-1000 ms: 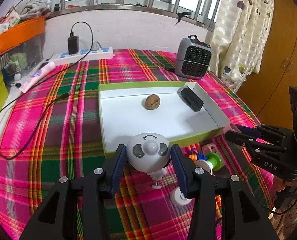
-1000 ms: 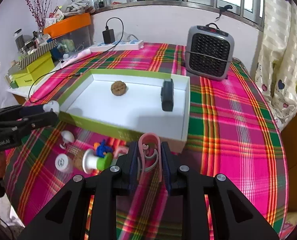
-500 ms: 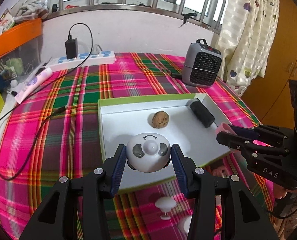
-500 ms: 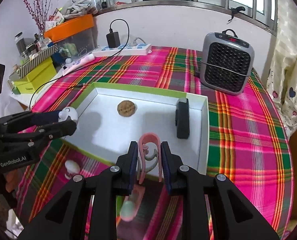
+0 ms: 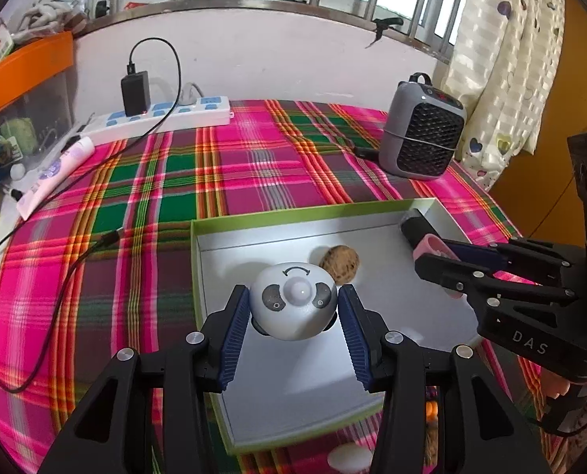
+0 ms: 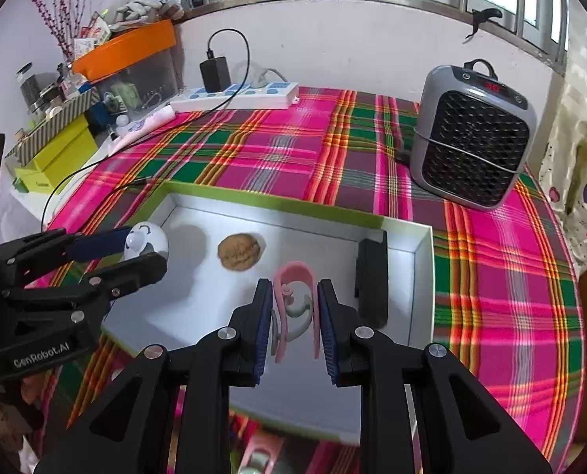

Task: Organize objects
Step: 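Lift the white toy and pink clip and carry both over the white box, then lower the white toy and pink clip into the box and open both tools, then withdraw both open tools from the box toward the items on the cloth, then grasp the white printed cap with the left tool while the right tool grasps another pink clip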

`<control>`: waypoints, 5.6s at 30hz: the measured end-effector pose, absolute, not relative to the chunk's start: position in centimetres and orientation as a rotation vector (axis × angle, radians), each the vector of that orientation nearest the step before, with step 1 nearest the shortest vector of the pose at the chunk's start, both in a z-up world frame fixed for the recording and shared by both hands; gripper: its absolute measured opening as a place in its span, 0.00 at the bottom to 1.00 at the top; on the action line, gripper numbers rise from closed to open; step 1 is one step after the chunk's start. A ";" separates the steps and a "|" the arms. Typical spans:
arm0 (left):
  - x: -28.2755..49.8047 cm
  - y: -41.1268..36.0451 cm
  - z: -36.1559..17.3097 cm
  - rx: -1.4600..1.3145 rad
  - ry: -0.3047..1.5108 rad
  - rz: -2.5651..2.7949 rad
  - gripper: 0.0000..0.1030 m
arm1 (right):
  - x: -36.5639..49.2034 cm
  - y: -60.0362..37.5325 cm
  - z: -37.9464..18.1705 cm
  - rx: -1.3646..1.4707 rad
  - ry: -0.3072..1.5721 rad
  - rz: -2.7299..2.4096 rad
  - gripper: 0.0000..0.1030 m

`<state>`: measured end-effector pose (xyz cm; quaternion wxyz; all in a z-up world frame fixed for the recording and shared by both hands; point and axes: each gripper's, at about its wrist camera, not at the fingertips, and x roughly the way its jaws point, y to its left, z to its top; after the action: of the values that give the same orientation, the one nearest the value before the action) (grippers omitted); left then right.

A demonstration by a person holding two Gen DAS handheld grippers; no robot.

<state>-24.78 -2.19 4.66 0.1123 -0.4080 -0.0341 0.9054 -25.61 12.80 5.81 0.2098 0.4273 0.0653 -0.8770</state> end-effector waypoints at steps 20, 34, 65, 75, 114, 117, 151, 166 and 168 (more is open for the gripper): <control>-28.3 -1.6 2.7 -1.271 -0.069 2.640 0.43 | -29.5 11.5 3.7 1.266 0.203 -2.419 0.24; -28.7 -0.9 2.3 -1.274 0.018 2.669 0.44 | -29.9 11.3 3.0 1.272 0.208 -2.412 0.24; -28.7 -0.9 2.3 -1.278 0.022 2.673 0.44 | -30.2 11.4 2.8 1.273 0.198 -2.421 0.33; -28.6 -1.0 2.3 -1.279 0.011 2.675 0.44 | -29.9 11.5 3.0 1.266 0.200 -2.439 0.35; -22.4 -1.4 5.3 -1.193 -0.043 2.719 0.45 | -24.2 13.6 5.8 1.182 0.129 -2.523 0.41; -21.7 -1.6 5.4 -1.185 -0.054 2.723 0.45 | -23.4 13.9 6.1 1.170 0.120 -2.533 0.41; -12.5 -0.8 3.2 -1.178 -0.088 2.638 0.44 | -14.6 16.9 5.0 1.092 0.071 -2.587 0.41; -12.2 0.9 1.7 -1.221 -0.052 2.590 0.44 | -14.0 18.0 4.0 1.135 0.054 -2.585 0.41; -12.3 0.9 1.5 -1.235 -0.047 2.593 0.44 | -14.1 17.9 3.8 1.144 0.058 -2.575 0.41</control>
<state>-12.35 0.95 1.53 0.1341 -0.4262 -0.0163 0.8945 -14.10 17.86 3.77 0.1610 0.4006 0.0204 -0.9017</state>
